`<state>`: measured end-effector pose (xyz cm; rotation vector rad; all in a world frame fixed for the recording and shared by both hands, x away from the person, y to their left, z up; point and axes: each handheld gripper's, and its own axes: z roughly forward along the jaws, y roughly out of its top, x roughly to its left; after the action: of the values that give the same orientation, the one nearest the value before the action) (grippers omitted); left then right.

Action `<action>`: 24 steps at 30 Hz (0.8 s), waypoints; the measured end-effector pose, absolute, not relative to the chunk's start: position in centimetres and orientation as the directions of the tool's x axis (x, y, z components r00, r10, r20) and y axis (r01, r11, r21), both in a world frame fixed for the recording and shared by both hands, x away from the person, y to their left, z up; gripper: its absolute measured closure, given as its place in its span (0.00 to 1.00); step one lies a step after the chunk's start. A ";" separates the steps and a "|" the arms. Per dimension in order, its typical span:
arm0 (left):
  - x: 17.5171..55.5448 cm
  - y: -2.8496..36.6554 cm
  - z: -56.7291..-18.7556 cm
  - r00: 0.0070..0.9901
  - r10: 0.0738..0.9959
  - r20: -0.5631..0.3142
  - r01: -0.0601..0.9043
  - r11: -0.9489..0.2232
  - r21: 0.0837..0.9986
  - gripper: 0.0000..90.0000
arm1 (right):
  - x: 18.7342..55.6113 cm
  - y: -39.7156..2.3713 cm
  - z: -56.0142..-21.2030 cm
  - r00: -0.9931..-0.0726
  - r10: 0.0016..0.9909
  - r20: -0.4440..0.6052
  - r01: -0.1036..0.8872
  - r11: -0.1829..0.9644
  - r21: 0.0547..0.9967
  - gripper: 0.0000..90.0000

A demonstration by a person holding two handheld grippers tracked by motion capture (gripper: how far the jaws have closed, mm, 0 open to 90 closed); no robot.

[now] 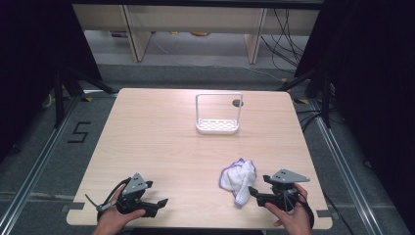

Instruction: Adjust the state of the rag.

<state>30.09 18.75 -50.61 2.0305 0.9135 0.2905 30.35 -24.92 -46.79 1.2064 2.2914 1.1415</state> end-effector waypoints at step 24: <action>30.1 18.5 -50.7 0.718 0.687 -0.115 0.494 -0.386 0.779 0.17 | 31.2 -21.9 -47.7 -0.617 0.780 -0.104 0.489 0.484 0.726 0.87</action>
<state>30.10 18.50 -50.70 2.0638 0.8958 0.2849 31.16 -21.91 -47.67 1.0547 2.3110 0.9330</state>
